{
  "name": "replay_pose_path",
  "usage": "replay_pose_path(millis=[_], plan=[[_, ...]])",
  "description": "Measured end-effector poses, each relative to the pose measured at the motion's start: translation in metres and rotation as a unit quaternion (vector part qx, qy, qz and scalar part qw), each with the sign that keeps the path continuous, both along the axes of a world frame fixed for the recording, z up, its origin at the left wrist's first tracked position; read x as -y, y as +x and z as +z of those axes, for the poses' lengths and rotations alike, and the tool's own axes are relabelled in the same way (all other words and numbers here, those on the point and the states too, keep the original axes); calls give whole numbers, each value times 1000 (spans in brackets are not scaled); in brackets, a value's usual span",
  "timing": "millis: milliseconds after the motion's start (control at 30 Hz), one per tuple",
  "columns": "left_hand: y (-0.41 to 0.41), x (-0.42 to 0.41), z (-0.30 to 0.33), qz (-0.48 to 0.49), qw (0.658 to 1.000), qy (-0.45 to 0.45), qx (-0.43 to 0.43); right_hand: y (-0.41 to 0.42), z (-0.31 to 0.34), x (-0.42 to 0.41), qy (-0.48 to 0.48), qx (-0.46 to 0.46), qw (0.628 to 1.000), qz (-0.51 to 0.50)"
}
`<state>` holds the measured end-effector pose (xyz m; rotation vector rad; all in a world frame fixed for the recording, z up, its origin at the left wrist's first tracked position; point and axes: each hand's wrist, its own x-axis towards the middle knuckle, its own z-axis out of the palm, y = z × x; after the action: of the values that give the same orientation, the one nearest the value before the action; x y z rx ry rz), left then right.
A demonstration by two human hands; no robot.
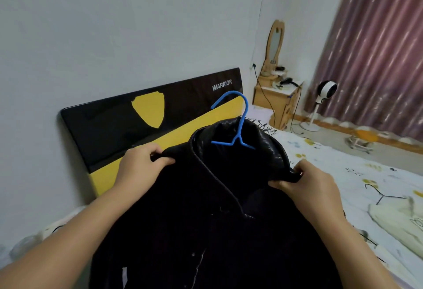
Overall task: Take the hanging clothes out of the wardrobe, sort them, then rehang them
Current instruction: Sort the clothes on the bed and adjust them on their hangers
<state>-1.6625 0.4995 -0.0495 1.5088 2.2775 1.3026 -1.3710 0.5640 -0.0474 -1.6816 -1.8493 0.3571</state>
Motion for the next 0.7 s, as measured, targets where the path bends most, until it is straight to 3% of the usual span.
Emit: replay_pose_path(millis=[333,700], plan=[[-48,-99,4,4,1000,-5,27,-48,1,-112,-4,-7,1000,12],[-97,-228,-28,88,996,-6,15,-105,-22,-261,1,-29,998,56]])
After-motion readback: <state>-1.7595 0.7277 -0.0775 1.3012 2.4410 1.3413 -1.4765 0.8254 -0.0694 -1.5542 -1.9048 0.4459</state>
